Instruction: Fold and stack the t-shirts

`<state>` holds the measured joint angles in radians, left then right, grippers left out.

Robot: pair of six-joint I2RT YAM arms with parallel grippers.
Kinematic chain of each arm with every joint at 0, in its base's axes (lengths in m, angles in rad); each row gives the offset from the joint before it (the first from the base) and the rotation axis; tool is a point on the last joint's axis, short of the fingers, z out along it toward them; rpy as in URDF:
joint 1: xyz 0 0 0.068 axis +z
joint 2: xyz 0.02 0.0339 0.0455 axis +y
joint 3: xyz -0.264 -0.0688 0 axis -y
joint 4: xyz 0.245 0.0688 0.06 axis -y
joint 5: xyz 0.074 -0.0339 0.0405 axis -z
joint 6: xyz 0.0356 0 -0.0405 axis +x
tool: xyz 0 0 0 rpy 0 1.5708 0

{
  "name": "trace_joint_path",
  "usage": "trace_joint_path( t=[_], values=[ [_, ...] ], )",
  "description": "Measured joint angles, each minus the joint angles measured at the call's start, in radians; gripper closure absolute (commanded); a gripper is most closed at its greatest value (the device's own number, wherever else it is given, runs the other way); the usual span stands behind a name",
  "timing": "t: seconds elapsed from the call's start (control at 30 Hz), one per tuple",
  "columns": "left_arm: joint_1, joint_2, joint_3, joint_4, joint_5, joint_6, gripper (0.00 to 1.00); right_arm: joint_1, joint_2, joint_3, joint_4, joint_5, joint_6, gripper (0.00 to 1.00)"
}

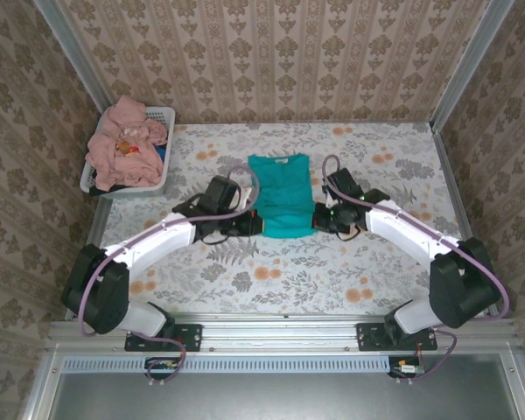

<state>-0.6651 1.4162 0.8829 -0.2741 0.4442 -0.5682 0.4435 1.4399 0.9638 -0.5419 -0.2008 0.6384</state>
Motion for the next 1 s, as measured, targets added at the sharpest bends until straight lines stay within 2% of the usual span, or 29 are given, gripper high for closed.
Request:
trace_joint_path(
  t=[0.2,0.27,0.37,0.5,0.57,0.6,0.67,0.77,0.87,1.0],
  values=[
    [-0.056,0.033,-0.207,0.127,0.016,-0.076,0.99,0.010,-0.053,-0.191,0.062,-0.048,0.028,1.00],
    [-0.063,0.070,-0.248,0.177,0.029,-0.095,0.93,0.015,-0.052,-0.225,0.084,-0.065,0.031,1.00],
    [-0.077,0.123,-0.275,0.238,0.040,-0.119,0.89,0.024,-0.045,-0.256,0.106,-0.077,0.032,1.00],
    [-0.089,0.131,-0.280,0.280,0.049,-0.136,0.90,0.026,-0.030,-0.293,0.117,-0.076,0.032,1.00],
    [-0.094,0.131,-0.282,0.283,0.049,-0.139,0.98,0.026,-0.030,-0.307,0.117,-0.076,0.031,1.00],
    [-0.095,0.130,-0.282,0.283,0.049,-0.139,0.97,0.026,-0.032,-0.311,0.117,-0.076,0.031,1.00],
    [-0.095,0.125,-0.283,0.282,0.047,-0.143,0.83,0.027,-0.048,-0.316,0.116,-0.076,0.031,0.98],
    [-0.093,0.105,-0.286,0.259,0.035,-0.143,0.78,0.027,-0.087,-0.318,0.105,-0.064,0.030,0.95],
    [-0.092,0.070,-0.303,0.232,0.018,-0.141,0.67,0.027,-0.103,-0.319,0.086,-0.046,0.027,0.94],
    [-0.091,0.028,-0.332,0.211,0.002,-0.140,0.65,0.027,-0.116,-0.343,0.077,-0.036,0.024,0.77]
  ],
)
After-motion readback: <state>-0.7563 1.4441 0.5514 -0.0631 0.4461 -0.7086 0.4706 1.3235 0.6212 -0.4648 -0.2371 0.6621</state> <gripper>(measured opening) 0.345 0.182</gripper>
